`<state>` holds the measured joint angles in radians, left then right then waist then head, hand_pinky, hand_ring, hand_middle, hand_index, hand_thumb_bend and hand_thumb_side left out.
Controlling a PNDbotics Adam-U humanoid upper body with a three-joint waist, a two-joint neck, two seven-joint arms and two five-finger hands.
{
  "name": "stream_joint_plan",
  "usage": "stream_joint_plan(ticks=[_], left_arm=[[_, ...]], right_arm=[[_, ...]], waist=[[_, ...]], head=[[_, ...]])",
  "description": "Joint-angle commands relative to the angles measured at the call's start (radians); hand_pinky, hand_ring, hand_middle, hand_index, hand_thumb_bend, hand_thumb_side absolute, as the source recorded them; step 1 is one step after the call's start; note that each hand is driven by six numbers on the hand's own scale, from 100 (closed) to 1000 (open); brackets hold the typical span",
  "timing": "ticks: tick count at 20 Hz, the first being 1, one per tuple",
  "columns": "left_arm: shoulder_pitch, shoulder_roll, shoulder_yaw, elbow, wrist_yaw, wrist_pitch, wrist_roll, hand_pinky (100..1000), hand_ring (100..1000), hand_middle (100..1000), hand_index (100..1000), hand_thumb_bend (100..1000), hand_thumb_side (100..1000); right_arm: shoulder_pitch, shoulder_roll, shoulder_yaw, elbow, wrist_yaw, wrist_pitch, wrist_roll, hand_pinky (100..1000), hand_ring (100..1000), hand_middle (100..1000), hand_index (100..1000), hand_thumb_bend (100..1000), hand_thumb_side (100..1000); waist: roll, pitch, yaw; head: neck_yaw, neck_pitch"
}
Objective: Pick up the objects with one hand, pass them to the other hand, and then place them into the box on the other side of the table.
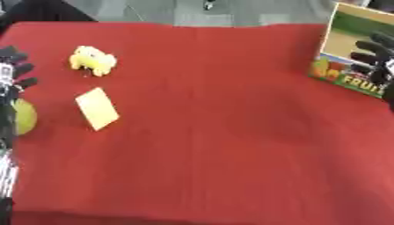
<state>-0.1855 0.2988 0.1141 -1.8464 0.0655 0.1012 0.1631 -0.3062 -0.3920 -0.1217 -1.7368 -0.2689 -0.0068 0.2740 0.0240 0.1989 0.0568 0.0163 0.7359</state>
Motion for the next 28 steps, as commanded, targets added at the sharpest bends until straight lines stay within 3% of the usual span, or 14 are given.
stream_joint_plan(ticks=[1, 7, 14, 28], left_arm=[[-0.006, 0.025, 0.007, -0.019, -0.003, -0.002, 0.001, 796, 821, 795, 900, 261, 789], [-0.007, 0.025, 0.006, -0.019, -0.003, -0.001, 0.0, 795, 821, 795, 899, 262, 789], [-0.008, 0.026, 0.003, -0.018, -0.003, 0.0, -0.004, 796, 822, 795, 900, 261, 790], [-0.027, 0.043, 0.002, -0.026, -0.004, -0.001, -0.005, 797, 827, 801, 900, 258, 785]], right_arm=[[-0.007, -0.028, -0.007, -0.011, 0.0, 0.0, 0.001, 920, 915, 893, 967, 100, 587], [-0.006, -0.028, -0.007, -0.011, 0.001, 0.0, 0.001, 920, 915, 893, 967, 100, 587], [-0.007, -0.029, -0.008, -0.013, -0.001, -0.001, 0.0, 921, 915, 893, 967, 100, 585], [-0.01, -0.032, -0.012, -0.017, -0.002, -0.003, -0.003, 921, 915, 893, 967, 100, 584]], waist=[[0.0, -0.019, 0.002], [-0.001, -0.019, 0.002], [-0.001, -0.019, -0.003], [0.001, -0.012, -0.013]], head=[[0.003, -0.01], [0.01, -0.001], [0.01, 0.032], [-0.017, 0.03]])
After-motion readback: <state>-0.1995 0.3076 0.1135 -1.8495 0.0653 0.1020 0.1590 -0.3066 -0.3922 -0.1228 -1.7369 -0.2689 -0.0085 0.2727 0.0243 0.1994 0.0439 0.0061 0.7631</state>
